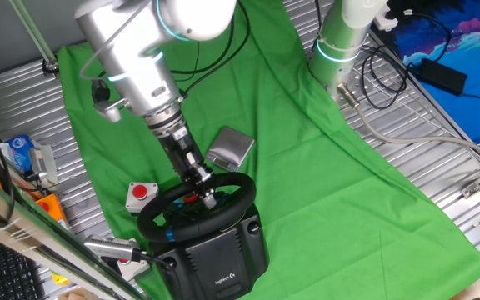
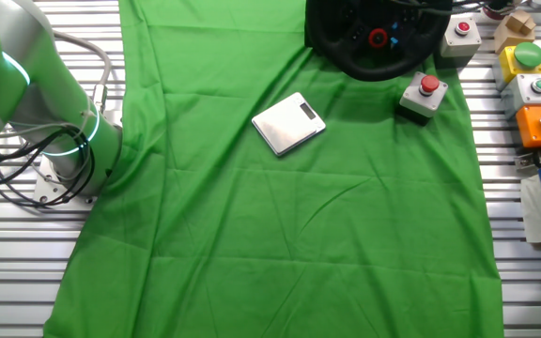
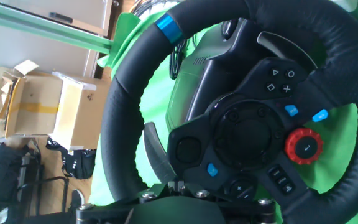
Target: Rotate the steering wheel 90 degrees counterclockwise
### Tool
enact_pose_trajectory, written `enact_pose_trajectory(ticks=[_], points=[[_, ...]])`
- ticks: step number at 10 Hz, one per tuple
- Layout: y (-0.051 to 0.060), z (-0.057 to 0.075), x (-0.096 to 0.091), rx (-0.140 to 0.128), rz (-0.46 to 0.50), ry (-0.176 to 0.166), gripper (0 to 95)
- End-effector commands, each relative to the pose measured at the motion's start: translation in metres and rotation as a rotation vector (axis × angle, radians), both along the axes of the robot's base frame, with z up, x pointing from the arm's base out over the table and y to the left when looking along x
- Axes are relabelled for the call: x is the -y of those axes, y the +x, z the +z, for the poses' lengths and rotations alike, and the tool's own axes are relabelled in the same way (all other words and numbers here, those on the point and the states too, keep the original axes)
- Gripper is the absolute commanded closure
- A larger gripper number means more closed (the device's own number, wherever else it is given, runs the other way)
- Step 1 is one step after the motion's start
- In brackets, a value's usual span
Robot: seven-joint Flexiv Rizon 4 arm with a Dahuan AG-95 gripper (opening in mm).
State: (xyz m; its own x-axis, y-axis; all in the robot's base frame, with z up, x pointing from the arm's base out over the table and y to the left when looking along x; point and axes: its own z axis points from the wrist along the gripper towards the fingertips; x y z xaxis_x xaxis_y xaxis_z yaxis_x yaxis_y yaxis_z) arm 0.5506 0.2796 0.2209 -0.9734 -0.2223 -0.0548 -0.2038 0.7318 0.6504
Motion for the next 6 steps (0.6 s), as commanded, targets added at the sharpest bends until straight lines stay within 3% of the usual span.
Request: enact_pose_trajectory(ticks=[1, 6], points=[[0.0023, -0.0005, -0.0033, -0.001, -0.009, -0.001, 95.0], [0.0061, -0.0024, -0.0101, 0.002, -0.009, -0.005, 95.0]])
